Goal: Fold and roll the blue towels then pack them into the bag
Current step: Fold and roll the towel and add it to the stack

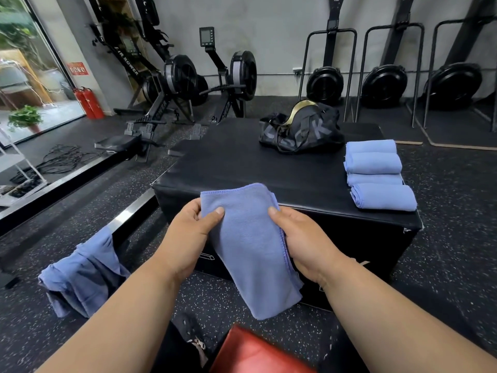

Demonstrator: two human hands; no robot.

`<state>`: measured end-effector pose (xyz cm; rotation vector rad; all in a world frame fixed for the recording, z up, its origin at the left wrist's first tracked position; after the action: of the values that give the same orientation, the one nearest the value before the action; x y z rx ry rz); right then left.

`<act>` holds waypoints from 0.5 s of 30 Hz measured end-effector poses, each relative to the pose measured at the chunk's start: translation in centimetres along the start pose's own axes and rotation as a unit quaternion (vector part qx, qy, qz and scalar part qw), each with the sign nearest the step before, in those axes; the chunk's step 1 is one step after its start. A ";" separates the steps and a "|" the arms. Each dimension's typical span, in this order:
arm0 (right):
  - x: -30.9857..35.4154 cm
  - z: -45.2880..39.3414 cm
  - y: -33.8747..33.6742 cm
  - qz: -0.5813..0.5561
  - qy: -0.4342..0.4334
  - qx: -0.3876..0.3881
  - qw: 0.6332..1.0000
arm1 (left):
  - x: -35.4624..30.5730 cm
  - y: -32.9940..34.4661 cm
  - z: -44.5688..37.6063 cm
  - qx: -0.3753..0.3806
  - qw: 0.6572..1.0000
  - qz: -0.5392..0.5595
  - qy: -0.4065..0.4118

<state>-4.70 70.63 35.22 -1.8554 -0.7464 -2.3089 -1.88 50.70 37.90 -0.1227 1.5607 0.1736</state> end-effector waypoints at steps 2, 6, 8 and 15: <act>-0.1 -0.5 0.0 -0.008 0.005 0.008 1.000 | 0.8 0.1 -0.8 0.000 1.000 0.005 -0.028; -0.1 -2.4 -1.3 0.075 0.022 0.005 0.997 | 2.2 -0.5 -3.3 -0.013 0.995 -0.038 -0.092; 0.7 -3.6 -2.3 0.100 0.024 -0.017 0.995 | 1.7 -0.6 -5.1 -0.001 0.992 -0.065 -0.106; 3.7 -8.1 -4.6 0.127 0.003 -0.069 0.990 | -0.8 -0.4 -10.6 0.021 0.989 -0.113 -0.091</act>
<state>-14.58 72.09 36.08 -1.8707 -0.3328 -2.2507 -12.22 48.25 38.58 -0.2431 1.3557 -0.0267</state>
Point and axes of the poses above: each hand's wrist, its own z-axis away from the middle knuckle, its own y-axis out of the palm, x = y × z, the point moved 10 cm from there along -z, towards the middle knuckle, and after that the axes turned 2 degrees about x, right-handed, at the moved point
